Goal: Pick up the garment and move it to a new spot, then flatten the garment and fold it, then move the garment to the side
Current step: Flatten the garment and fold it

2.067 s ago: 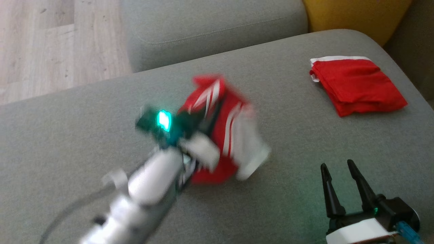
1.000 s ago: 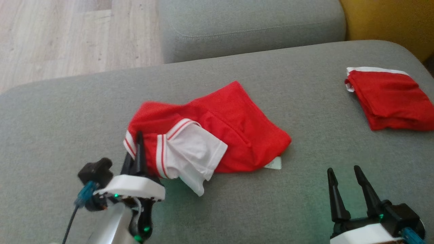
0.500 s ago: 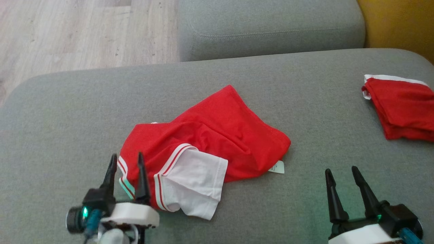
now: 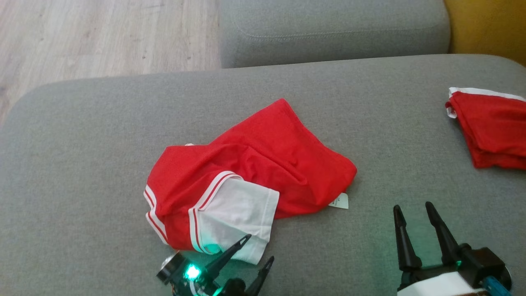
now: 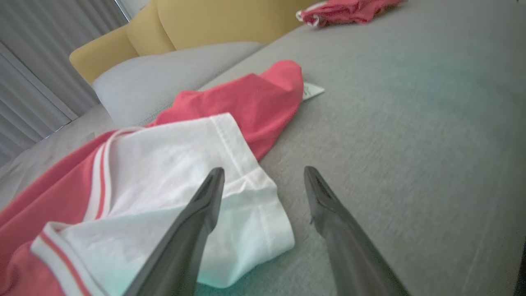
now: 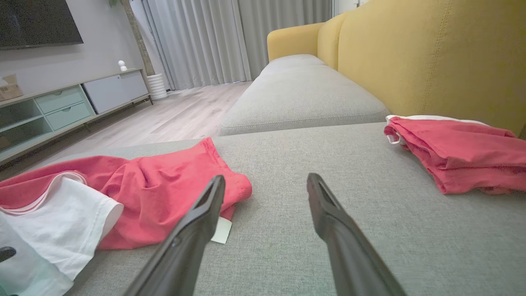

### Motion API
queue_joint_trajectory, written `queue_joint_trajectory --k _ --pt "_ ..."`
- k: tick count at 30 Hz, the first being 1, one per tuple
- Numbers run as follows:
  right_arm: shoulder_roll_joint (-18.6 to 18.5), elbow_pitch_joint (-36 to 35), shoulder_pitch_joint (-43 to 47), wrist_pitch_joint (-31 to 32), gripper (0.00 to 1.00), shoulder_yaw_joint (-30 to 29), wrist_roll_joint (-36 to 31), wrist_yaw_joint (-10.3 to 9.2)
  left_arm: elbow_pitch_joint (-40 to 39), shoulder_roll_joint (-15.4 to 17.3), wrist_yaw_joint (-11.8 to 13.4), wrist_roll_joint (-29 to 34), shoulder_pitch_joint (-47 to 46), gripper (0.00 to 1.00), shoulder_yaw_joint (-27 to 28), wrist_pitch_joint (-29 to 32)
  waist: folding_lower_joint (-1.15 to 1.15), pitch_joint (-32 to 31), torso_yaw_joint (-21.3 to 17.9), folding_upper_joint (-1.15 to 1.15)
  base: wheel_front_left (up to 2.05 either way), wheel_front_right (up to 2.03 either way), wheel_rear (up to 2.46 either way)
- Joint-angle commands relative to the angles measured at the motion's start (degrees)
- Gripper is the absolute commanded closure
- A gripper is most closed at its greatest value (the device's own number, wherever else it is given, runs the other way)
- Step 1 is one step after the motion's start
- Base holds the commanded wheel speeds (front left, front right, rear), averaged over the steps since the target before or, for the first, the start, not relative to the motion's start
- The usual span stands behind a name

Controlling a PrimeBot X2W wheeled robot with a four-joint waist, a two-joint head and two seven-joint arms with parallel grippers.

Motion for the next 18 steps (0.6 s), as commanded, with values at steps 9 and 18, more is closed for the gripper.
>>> queue_joint_trajectory --k 9,18 --pt "-1.29 -1.07 -3.32 -0.22 0.00 2.46 0.61 0.37 13.25 -1.20 0.10 4.15 -12.52 0.00 -1.66 0.21 0.00 1.26 -1.11 0.00 0.00 0.00 0.00" --pt "-1.41 -0.68 -3.62 -0.22 0.00 2.58 0.85 0.37 21.79 -2.87 -0.41 3.47 -16.55 0.56 -3.56 0.18 0.00 1.52 -2.21 0.00 0.00 0.00 0.00"
